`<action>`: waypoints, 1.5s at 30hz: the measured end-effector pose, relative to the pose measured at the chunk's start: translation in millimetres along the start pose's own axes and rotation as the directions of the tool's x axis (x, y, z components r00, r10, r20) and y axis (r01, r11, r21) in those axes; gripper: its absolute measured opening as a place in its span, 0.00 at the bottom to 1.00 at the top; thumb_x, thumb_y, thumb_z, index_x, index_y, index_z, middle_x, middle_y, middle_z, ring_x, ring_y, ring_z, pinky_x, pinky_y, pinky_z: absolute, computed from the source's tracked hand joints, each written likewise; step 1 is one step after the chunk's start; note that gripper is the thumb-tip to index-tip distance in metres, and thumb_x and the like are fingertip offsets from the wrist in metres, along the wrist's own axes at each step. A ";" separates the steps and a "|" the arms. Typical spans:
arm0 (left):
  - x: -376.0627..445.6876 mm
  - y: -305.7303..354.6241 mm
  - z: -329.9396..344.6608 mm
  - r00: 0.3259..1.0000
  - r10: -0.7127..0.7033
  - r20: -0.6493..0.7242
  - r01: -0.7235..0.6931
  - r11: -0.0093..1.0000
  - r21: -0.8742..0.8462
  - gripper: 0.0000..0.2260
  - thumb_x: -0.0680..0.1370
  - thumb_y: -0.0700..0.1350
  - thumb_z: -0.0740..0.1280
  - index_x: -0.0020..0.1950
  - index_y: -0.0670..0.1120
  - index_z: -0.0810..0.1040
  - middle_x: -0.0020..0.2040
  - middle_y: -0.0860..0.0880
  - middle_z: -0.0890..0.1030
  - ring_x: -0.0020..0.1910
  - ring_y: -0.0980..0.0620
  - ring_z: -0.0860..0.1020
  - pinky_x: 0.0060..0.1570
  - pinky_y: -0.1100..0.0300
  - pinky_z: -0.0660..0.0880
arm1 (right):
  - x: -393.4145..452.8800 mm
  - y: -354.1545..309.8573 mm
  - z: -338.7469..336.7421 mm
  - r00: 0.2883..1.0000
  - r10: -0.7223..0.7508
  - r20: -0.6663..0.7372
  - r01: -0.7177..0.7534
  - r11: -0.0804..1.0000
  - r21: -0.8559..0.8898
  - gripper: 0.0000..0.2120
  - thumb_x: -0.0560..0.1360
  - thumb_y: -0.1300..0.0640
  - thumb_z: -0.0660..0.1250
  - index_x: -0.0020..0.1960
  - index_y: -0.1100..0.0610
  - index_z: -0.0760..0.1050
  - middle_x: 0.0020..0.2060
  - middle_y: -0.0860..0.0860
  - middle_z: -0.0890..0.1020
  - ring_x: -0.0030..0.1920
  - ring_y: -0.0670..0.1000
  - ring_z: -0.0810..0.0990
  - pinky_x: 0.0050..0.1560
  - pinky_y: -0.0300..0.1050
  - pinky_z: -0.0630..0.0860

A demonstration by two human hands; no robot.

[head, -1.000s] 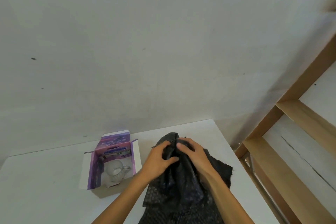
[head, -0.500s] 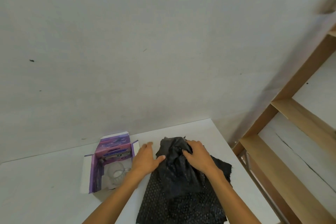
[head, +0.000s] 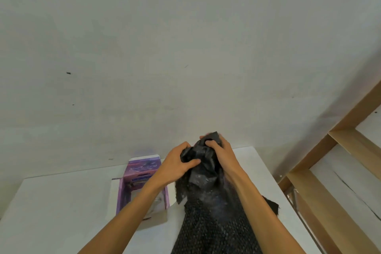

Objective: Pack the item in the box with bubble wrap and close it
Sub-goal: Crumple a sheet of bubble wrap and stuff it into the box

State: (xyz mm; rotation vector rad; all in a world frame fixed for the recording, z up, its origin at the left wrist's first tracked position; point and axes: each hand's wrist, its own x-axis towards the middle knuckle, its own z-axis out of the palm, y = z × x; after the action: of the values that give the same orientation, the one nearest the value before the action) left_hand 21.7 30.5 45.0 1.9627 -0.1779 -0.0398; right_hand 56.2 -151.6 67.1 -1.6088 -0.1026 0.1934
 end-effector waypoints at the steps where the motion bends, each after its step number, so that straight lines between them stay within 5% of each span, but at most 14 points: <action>1: -4.2 -2.4 -10.7 0.999 0.008 -0.033 -0.007 1.000 0.016 0.10 0.75 0.50 0.72 0.47 0.48 0.73 0.41 0.49 0.80 0.41 0.53 0.79 0.43 0.55 0.77 | 0.9 2.4 8.5 0.997 -0.078 0.008 0.079 0.994 -0.072 0.16 0.78 0.54 0.67 0.65 0.44 0.75 0.56 0.44 0.83 0.57 0.46 0.82 0.55 0.39 0.79; 3: -15.2 -12.3 -33.5 0.996 0.019 -0.087 -0.013 0.998 0.064 0.07 0.76 0.42 0.69 0.46 0.48 0.71 0.39 0.48 0.78 0.38 0.54 0.76 0.39 0.56 0.73 | -0.1 10.5 28.1 0.976 -0.183 0.116 0.204 0.956 -0.212 0.25 0.80 0.53 0.66 0.74 0.38 0.64 0.60 0.37 0.79 0.62 0.40 0.77 0.60 0.36 0.76; 6: -34.4 -35.1 -67.8 0.991 0.021 -0.130 -0.001 0.988 0.156 0.07 0.77 0.35 0.65 0.48 0.45 0.70 0.40 0.47 0.77 0.39 0.52 0.75 0.39 0.54 0.73 | -6.3 35.0 61.5 0.934 -0.134 0.331 0.256 0.897 -0.360 0.38 0.74 0.48 0.70 0.76 0.32 0.54 0.69 0.33 0.68 0.68 0.35 0.69 0.61 0.39 0.74; 9: -54.1 -60.7 -89.8 0.994 -0.001 -0.111 0.023 0.982 0.189 0.09 0.77 0.32 0.62 0.49 0.45 0.69 0.43 0.45 0.76 0.44 0.49 0.77 0.45 0.54 0.75 | -10.8 66.1 96.0 0.884 -0.092 0.459 0.302 0.861 -0.409 0.45 0.70 0.47 0.75 0.76 0.36 0.50 0.70 0.37 0.67 0.67 0.35 0.70 0.60 0.34 0.73; 15: -90.1 -116.2 -95.6 0.995 -0.081 -0.062 0.094 0.963 0.251 0.15 0.77 0.36 0.64 0.57 0.55 0.71 0.56 0.56 0.76 0.55 0.60 0.75 0.59 0.65 0.74 | -4.5 112.6 153.4 0.888 -0.144 0.437 0.376 0.774 -0.509 0.20 0.74 0.59 0.70 0.61 0.44 0.69 0.54 0.48 0.80 0.51 0.49 0.79 0.49 0.41 0.77; 19: -104.2 -157.0 -108.2 0.994 0.053 -0.096 0.014 0.810 0.587 0.19 0.77 0.55 0.67 0.68 0.57 0.72 0.72 0.54 0.70 0.69 0.54 0.68 0.70 0.58 0.68 | 4.3 140.9 176.0 0.892 -0.168 0.420 0.422 0.642 -0.639 0.20 0.75 0.62 0.70 0.66 0.53 0.72 0.62 0.52 0.75 0.56 0.53 0.79 0.55 0.39 0.78; 22: -117.6 -188.3 -108.4 0.998 0.020 -0.059 0.025 0.737 0.675 0.23 0.81 0.65 0.54 0.74 0.60 0.68 0.78 0.54 0.63 0.76 0.52 0.59 0.75 0.56 0.55 | 7.9 163.3 191.0 0.901 -0.098 0.424 0.387 0.626 -0.678 0.24 0.77 0.61 0.69 0.71 0.54 0.70 0.71 0.51 0.70 0.64 0.52 0.76 0.65 0.43 0.75; 25: -129.2 -216.0 -110.5 0.991 -0.066 -0.119 0.122 0.821 0.557 0.23 0.83 0.63 0.47 0.72 0.58 0.70 0.77 0.53 0.65 0.75 0.52 0.63 0.76 0.54 0.59 | 8.1 185.0 199.8 0.845 0.021 0.534 0.446 0.524 -0.726 0.25 0.77 0.57 0.70 0.72 0.51 0.67 0.73 0.49 0.66 0.67 0.51 0.74 0.66 0.42 0.73; 28: -133.5 -238.7 -116.6 0.963 -0.116 -0.243 0.216 0.873 0.438 0.19 0.83 0.59 0.54 0.73 0.57 0.66 0.76 0.53 0.66 0.73 0.54 0.67 0.68 0.52 0.72 | 11.9 193.8 202.4 0.759 0.100 0.643 0.547 0.438 -0.713 0.29 0.75 0.45 0.67 0.73 0.48 0.62 0.76 0.48 0.63 0.72 0.53 0.69 0.68 0.47 0.72; 32: -126.2 -257.1 -119.1 0.943 -0.250 -0.218 0.307 0.906 0.291 0.28 0.82 0.56 0.62 0.79 0.55 0.56 0.79 0.55 0.59 0.75 0.56 0.61 0.72 0.54 0.66 | 26.4 197.4 205.5 0.666 0.155 0.730 0.665 0.321 -0.675 0.28 0.77 0.37 0.56 0.75 0.46 0.60 0.78 0.49 0.61 0.77 0.53 0.61 0.75 0.54 0.62; 35: -117.4 -256.0 -117.8 0.934 -0.340 -0.111 0.353 0.925 0.143 0.23 0.82 0.52 0.63 0.75 0.62 0.59 0.79 0.52 0.60 0.76 0.52 0.62 0.74 0.53 0.64 | 37.4 199.6 211.3 0.614 0.211 0.761 0.715 0.260 -0.649 0.26 0.79 0.40 0.56 0.75 0.48 0.61 0.77 0.51 0.64 0.76 0.55 0.63 0.76 0.55 0.59; 39: -108.7 -241.1 -116.5 0.889 -0.421 -0.179 0.423 0.906 -0.028 0.12 0.82 0.59 0.55 0.64 0.68 0.69 0.77 0.50 0.66 0.74 0.49 0.67 0.73 0.51 0.65 | 50.6 190.9 222.8 0.623 0.328 0.710 0.628 0.332 -0.704 0.26 0.77 0.45 0.66 0.72 0.48 0.65 0.72 0.50 0.72 0.69 0.55 0.72 0.72 0.54 0.67; 42: -107.3 -243.7 -117.5 0.911 -0.363 -0.197 0.401 0.891 0.212 0.17 0.82 0.60 0.57 0.68 0.59 0.75 0.79 0.53 0.60 0.78 0.49 0.57 0.75 0.50 0.59 | 55.7 172.2 224.4 0.660 0.335 0.673 0.502 0.469 -0.726 0.21 0.76 0.50 0.71 0.68 0.49 0.72 0.66 0.49 0.76 0.64 0.53 0.76 0.68 0.50 0.73; 45: -104.8 -236.9 -120.0 0.952 -0.264 -0.155 0.304 0.882 0.361 0.25 0.75 0.70 0.61 0.68 0.60 0.72 0.77 0.62 0.54 0.78 0.57 0.46 0.75 0.51 0.50 | 57.5 145.7 208.5 0.741 0.280 0.610 0.350 0.615 -0.707 0.17 0.75 0.46 0.72 0.62 0.46 0.72 0.59 0.46 0.79 0.59 0.47 0.77 0.63 0.44 0.76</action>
State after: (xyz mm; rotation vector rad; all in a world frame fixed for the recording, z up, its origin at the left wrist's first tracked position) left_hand -43.3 244.9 -131.9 2.3625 0.1881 -0.1037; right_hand 65.8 56.5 -89.7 -2.3623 -0.9269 0.8075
